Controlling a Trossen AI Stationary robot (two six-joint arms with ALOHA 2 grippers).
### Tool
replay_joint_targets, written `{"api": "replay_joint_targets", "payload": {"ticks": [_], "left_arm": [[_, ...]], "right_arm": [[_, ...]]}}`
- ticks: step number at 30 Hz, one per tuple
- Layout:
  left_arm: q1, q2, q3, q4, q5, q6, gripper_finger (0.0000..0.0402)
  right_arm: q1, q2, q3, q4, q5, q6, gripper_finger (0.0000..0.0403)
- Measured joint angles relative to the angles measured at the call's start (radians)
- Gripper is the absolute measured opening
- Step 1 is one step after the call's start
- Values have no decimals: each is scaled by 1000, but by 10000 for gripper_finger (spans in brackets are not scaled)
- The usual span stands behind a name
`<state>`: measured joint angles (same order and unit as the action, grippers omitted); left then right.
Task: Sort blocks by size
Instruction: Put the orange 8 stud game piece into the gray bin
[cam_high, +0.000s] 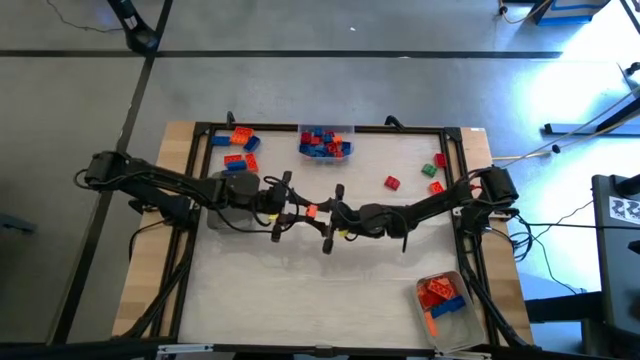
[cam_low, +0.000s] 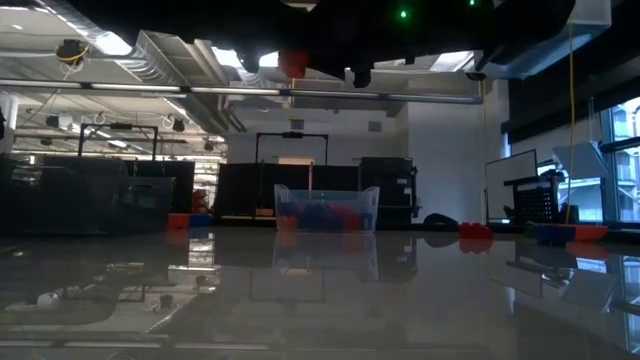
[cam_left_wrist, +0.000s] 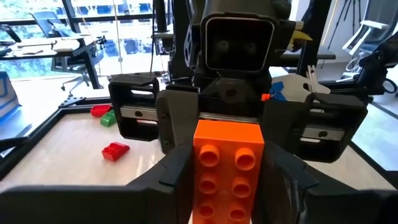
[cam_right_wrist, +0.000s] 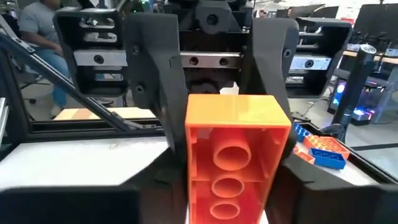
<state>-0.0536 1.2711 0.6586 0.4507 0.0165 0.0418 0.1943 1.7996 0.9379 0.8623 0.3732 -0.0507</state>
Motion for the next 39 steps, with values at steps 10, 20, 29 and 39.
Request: {"api": "replay_joint_targets", "payload": {"ticks": [10, 20, 29, 39], "left_arm": [[2, -1, 1, -17, 5, -1, 177], [9, -155, 1, -232, -46, -2, 238], [34, -375, 1, -531, -110, -9, 231], [75, -451, 0, -711, -125, -38, 226]], "right_arm": [[2, 0, 0, -8, 0, -46, 136], [3, -20, 0, -48, 17, -95, 136], [18, -158, 0, -176, 96, -146, 136], [126, -391, 0, -737, 162, 131, 136]]}}
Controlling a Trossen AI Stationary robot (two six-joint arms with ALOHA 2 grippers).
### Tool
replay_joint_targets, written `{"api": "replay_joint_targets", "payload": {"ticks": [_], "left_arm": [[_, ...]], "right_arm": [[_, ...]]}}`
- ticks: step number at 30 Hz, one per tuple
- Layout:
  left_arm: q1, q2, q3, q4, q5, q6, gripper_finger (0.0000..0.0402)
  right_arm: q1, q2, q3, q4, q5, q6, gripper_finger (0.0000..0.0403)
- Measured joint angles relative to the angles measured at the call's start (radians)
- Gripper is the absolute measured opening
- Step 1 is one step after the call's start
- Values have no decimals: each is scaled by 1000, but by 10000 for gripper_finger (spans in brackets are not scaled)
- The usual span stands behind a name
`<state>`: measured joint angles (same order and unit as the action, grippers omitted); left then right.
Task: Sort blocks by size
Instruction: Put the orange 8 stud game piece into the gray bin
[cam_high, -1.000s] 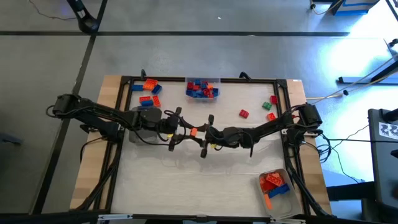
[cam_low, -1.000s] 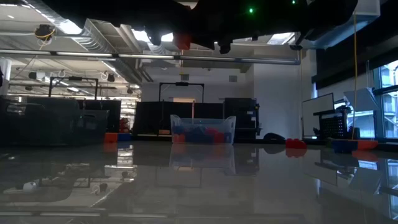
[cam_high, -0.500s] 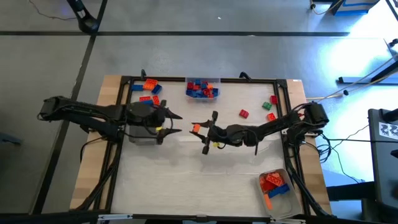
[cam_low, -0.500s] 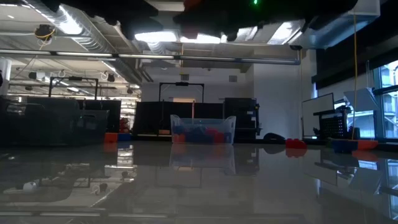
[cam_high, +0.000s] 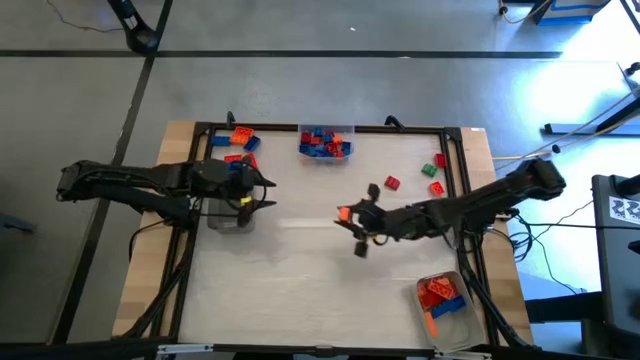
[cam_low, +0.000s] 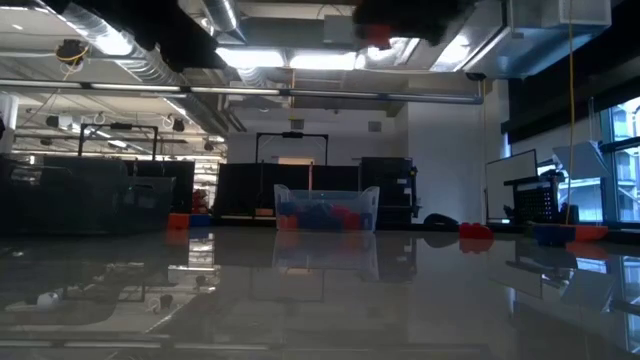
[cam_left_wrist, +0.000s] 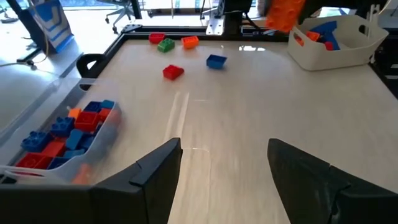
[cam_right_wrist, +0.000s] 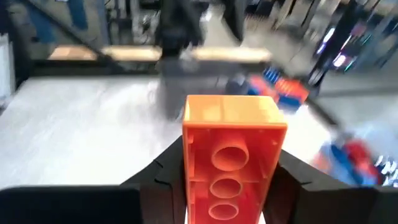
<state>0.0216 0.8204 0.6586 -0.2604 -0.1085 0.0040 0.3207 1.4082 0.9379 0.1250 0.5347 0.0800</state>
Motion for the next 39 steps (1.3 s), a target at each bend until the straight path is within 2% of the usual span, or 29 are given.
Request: {"api": "replay_joint_targets", "payload": {"ticks": [4, 8, 14, 22, 27, 33, 39], "left_arm": [[0, 4, 0, 5, -9, 16, 226], [0, 5, -1, 10, -11, 21, 226], [0, 5, -1, 10, -11, 21, 226], [1, 5, -1, 10, -11, 23, 226], [1, 5, -1, 7, -11, 22, 226], [1, 5, -1, 8, -11, 31, 226], [1, 5, -1, -9, -11, 30, 226]], "right_arm": [[63, -76, 0, -228, -6, 179, 136], [131, -124, 0, -396, -59, 361, 136], [229, -132, 0, -597, -125, 614, 136], [348, -132, 0, -855, -190, 1029, 136], [433, -132, 0, -948, -283, 1388, 136], [553, -130, 0, -964, -313, 1627, 136], [660, -125, -3, -987, -285, 1768, 136]]}}
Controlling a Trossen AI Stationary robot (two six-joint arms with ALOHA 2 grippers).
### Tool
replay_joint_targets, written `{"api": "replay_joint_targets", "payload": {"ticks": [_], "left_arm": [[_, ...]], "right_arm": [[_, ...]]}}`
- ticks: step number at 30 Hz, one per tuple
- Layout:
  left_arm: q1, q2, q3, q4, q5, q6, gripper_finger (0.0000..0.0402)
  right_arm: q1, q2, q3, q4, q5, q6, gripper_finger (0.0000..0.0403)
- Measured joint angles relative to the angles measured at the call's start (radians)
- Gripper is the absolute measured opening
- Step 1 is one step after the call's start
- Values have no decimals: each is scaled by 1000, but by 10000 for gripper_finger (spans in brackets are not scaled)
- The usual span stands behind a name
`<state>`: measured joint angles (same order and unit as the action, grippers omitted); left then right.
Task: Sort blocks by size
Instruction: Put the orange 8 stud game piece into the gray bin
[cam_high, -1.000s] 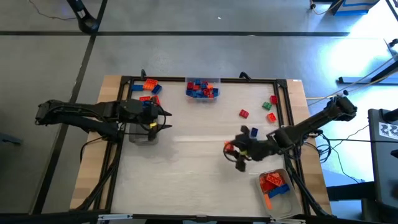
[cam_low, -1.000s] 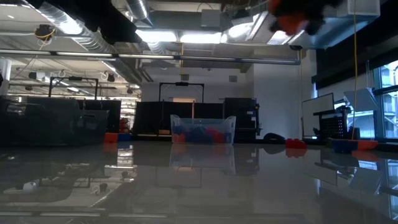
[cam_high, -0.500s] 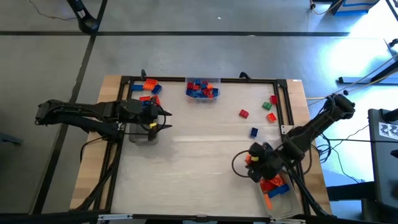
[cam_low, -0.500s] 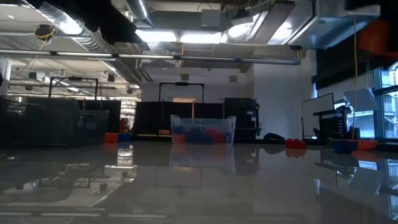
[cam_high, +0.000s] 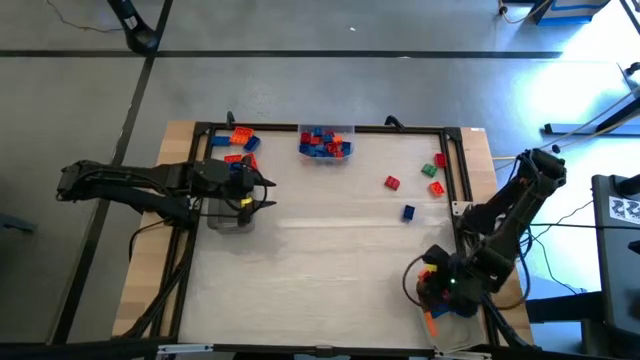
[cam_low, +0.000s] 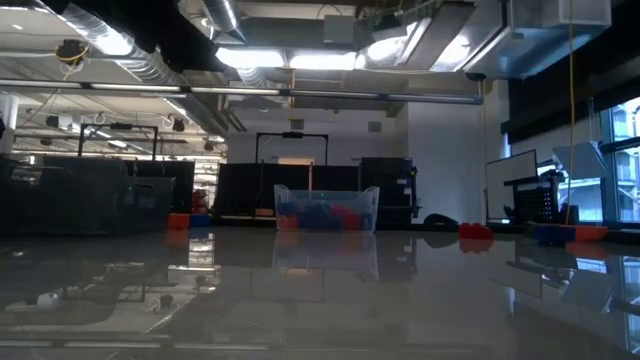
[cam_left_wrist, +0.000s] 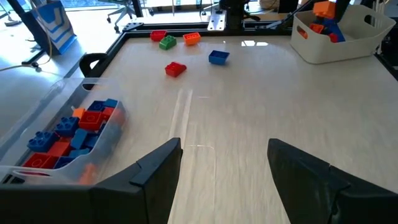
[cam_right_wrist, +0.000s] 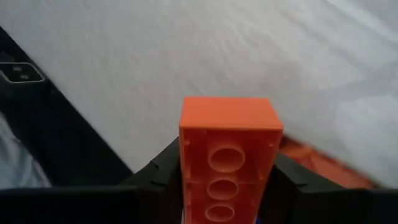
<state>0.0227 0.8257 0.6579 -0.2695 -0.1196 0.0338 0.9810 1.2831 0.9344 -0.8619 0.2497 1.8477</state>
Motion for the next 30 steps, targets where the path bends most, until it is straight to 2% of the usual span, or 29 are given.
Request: {"api": "replay_joint_targets", "payload": {"ticks": [4, 11, 13, 16, 18, 20, 22, 24, 26, 30], "left_arm": [[0, 0, 0, 0, 0, 1, 226], [0, 0, 0, 16, 0, 22, 226], [0, 0, 0, 16, 0, 22, 226], [1, 0, 0, 14, 0, 27, 226], [13, 0, 0, 14, 1, 26, 226], [34, 0, 0, 14, 0, 15, 226], [62, 0, 0, 13, 0, -6, 226], [95, 0, 0, 10, 0, -25, 226], [132, 0, 0, 5, -21, -45, 226], [213, 10, 0, -23, -139, -85, 226]], "right_arm": [[72, 17, 0, 33, -3, 121, 136], [128, 83, 0, 65, -92, 306, 144], [125, 92, 0, 36, -127, 326, 184], [123, 94, 0, -5, -182, 347, 267], [104, 87, 0, -1, -261, 343, 317], [93, 71, 5, 2, -345, 324, 355], [82, 50, 30, -24, -361, 313, 384], [69, 24, 65, -82, -332, 291, 392], [64, 5, 109, -143, -247, 242, 384], [53, -19, 182, -293, 48, 87, 366]]}}
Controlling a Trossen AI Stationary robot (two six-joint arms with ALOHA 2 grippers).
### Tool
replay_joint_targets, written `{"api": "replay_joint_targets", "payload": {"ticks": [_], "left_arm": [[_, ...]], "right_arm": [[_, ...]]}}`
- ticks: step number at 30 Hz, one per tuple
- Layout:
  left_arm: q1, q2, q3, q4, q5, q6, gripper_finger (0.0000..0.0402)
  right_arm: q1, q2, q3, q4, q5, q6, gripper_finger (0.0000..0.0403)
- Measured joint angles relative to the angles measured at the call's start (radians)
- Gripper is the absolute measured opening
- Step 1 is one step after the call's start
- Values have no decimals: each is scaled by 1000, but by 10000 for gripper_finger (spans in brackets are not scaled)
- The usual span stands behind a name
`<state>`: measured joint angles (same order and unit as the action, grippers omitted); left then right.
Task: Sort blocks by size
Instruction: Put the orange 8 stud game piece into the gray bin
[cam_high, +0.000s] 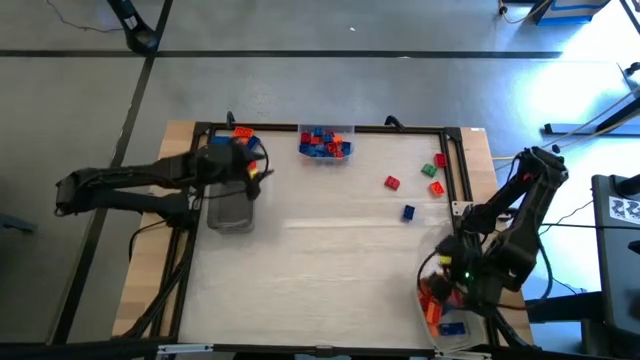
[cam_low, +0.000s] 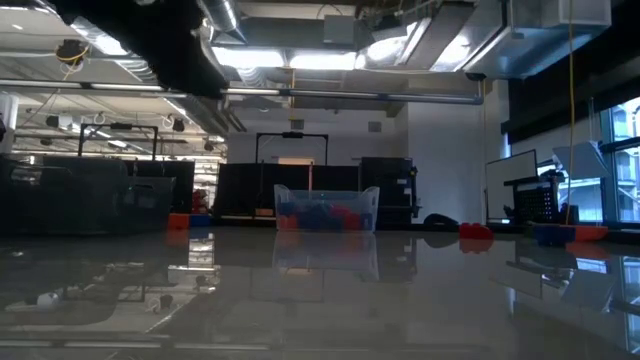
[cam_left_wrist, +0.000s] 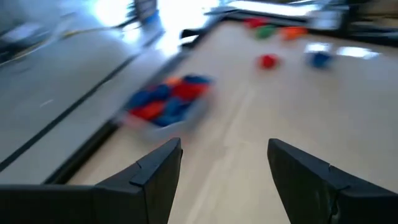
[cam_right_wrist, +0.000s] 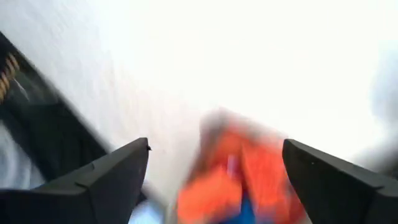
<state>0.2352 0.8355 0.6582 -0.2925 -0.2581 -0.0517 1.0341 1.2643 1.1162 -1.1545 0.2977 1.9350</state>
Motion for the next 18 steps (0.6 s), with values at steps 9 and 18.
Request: {"api": "replay_joint_targets", "payload": {"ticks": [9, 18], "left_arm": [[223, 157, 3, -21, -67, -108, 226], [420, 451, 191, -253, -67, -188, 210]], "right_arm": [[-165, 3, 0, -185, 588, -240, 358], [-457, 3, -76, -71, 635, -464, 358]]}}
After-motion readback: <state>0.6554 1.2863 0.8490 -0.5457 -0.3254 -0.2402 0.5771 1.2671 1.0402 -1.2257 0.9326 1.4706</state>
